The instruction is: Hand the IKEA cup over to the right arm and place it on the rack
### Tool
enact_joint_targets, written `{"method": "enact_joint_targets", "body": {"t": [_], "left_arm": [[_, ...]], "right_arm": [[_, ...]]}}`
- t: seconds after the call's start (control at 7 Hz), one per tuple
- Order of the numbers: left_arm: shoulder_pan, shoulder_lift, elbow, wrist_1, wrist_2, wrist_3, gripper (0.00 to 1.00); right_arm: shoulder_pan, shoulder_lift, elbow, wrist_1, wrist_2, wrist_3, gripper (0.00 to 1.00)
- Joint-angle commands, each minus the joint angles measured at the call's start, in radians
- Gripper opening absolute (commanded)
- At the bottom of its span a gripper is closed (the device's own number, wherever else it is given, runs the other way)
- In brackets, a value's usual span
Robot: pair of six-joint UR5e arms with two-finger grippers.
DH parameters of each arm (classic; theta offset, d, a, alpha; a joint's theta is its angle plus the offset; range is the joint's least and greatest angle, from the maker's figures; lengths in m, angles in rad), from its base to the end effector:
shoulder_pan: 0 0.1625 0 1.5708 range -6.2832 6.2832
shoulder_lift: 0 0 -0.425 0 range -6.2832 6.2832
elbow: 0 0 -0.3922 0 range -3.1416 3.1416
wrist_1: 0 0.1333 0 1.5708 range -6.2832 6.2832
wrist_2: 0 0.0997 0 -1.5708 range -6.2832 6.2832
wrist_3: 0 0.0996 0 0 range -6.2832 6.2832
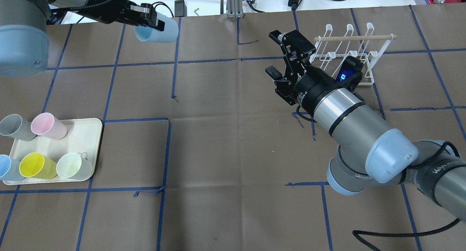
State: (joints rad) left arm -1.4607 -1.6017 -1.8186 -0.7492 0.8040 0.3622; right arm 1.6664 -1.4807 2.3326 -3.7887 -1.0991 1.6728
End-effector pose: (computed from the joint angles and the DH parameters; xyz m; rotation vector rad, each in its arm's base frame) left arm -0.1449 -0.5318 0.4695 -0.5645 -2.3284 0.8689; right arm 0.2163 -0.3848 0.3702 1.0036 1.4813 -0.5793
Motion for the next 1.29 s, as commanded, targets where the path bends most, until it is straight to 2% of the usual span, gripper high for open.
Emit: {"method": "enact_joint_targets", "body": {"t": [0.0,0.14,0.43,0.57,0.86,1.0,1.14], "left_arm": [[-0.003,0.005,-0.178,0.334,-0.156,-0.017,0.00],[-0.003,0.011,-0.239,0.406,-0.243,-0.023,0.00],[-0.006,0.069,-0.338,0.430,-0.250,-0.005,0.00],[-0.007,0.071,-0.367,0.485,-0.252,-0.005,0.00],[-0.020,0.051,-0.370,0.502,-0.253,-0.002,0.00],[-0.033,0.049,-0.370,0.501,-0.255,-0.003,0.00],[-0.050,0.048,-0.370,0.501,-0.253,-0.005,0.00]], "right_arm": [[0.015,0.005,-0.002,0.105,0.001,0.002,1.00],[0.028,-0.003,-0.004,0.157,-0.002,0.005,1.00],[0.050,-0.001,-0.009,0.161,-0.045,0.074,1.00],[0.064,0.000,-0.012,0.173,-0.051,0.084,1.00],[0.090,-0.001,-0.065,0.252,-0.070,0.090,0.99],[0.119,0.000,-0.087,0.286,-0.115,0.096,0.99],[0.137,0.005,-0.096,0.287,-0.126,0.119,0.99]]}}
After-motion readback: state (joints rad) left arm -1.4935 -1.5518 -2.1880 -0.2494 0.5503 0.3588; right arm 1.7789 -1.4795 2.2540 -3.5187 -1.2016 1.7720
